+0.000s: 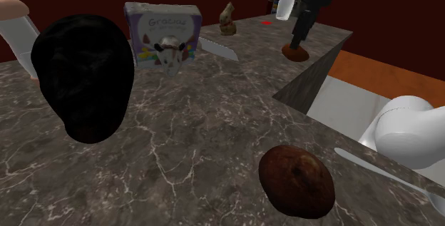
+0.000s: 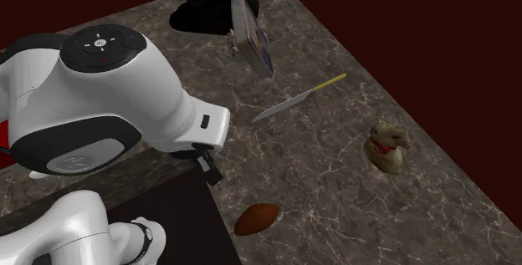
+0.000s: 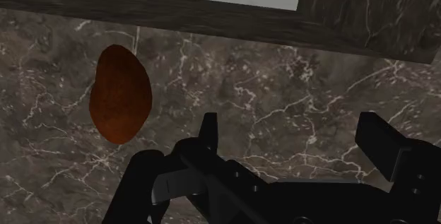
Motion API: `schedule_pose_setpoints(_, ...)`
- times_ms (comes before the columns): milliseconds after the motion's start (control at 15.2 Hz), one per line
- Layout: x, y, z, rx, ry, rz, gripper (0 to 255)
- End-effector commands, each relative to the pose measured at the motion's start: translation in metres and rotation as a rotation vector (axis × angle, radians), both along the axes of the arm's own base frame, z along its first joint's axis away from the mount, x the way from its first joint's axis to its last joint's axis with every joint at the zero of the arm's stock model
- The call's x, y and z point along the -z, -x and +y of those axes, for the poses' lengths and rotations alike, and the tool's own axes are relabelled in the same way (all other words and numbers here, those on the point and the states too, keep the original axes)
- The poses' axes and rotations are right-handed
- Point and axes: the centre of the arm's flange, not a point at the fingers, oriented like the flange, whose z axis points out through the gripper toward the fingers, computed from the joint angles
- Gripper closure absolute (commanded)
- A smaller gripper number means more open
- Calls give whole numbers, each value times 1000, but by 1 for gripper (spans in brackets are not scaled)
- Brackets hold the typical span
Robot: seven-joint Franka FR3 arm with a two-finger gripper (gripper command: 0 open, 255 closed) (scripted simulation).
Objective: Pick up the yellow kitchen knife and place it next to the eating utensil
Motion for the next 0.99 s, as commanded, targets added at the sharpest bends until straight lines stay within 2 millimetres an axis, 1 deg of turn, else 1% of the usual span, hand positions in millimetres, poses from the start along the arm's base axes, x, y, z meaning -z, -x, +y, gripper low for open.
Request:
schedule_pose_setpoints(0, 0, 0, 0, 0, 0, 0, 0)
schedule_pose_setpoints(924, 24, -182, 50, 82, -27, 42, 0)
